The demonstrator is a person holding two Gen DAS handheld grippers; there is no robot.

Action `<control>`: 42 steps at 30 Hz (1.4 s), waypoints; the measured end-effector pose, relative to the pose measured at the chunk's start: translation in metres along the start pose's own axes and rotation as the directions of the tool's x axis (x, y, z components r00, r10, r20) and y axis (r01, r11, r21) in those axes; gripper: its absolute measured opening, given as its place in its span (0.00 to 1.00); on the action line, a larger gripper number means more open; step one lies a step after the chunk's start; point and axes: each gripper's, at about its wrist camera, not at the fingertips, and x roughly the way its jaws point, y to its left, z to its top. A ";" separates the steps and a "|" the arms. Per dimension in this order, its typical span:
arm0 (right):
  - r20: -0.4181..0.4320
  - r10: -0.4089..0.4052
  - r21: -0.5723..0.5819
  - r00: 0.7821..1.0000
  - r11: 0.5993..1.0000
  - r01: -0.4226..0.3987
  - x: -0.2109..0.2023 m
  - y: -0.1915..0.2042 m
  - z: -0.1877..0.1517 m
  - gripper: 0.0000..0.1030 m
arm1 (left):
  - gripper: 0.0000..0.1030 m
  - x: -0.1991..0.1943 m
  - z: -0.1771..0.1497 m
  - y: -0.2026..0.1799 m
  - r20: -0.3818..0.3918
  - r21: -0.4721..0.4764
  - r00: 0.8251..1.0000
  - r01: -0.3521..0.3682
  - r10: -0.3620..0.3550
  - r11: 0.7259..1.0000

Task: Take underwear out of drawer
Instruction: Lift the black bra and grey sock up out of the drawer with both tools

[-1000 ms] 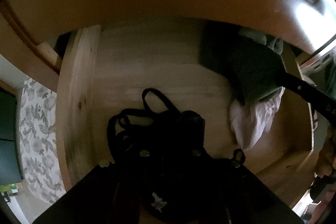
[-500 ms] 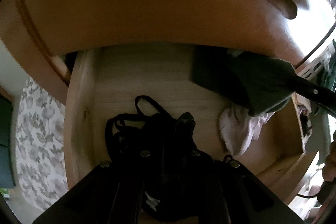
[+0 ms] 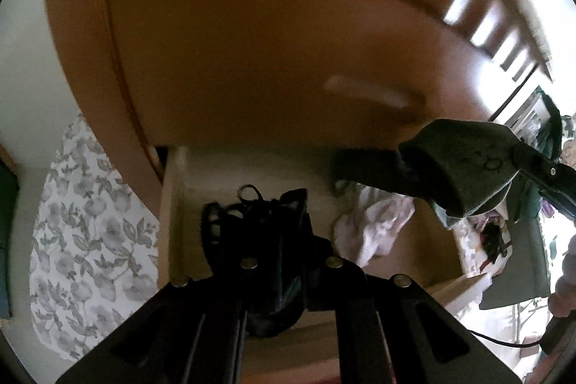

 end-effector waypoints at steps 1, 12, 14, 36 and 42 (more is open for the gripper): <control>0.012 0.005 -0.006 1.000 1.000 -0.005 -0.007 0.005 0.001 0.06 | 0.07 -0.010 0.001 -0.001 0.016 0.002 1.000 0.002 -0.002 1.000; 0.115 0.041 -0.065 0.992 0.997 -0.033 -0.079 0.056 0.006 0.06 | 0.07 -0.098 0.005 -0.028 0.163 0.023 0.987 -0.007 0.003 1.000; 0.138 0.052 -0.079 0.989 0.996 -0.041 -0.095 0.066 0.006 0.06 | 0.07 -0.114 0.004 -0.031 0.183 0.025 0.983 -0.011 0.006 1.000; 0.295 0.101 -0.208 0.950 0.977 -0.040 -0.215 0.137 0.002 0.05 | 0.07 -0.240 -0.014 -0.071 0.344 0.072 0.938 0.006 -0.031 0.997; 0.371 0.133 -0.279 0.919 0.960 -0.026 -0.270 0.170 -0.005 0.05 | 0.07 -0.295 -0.031 -0.095 0.408 0.133 0.911 0.010 -0.064 0.991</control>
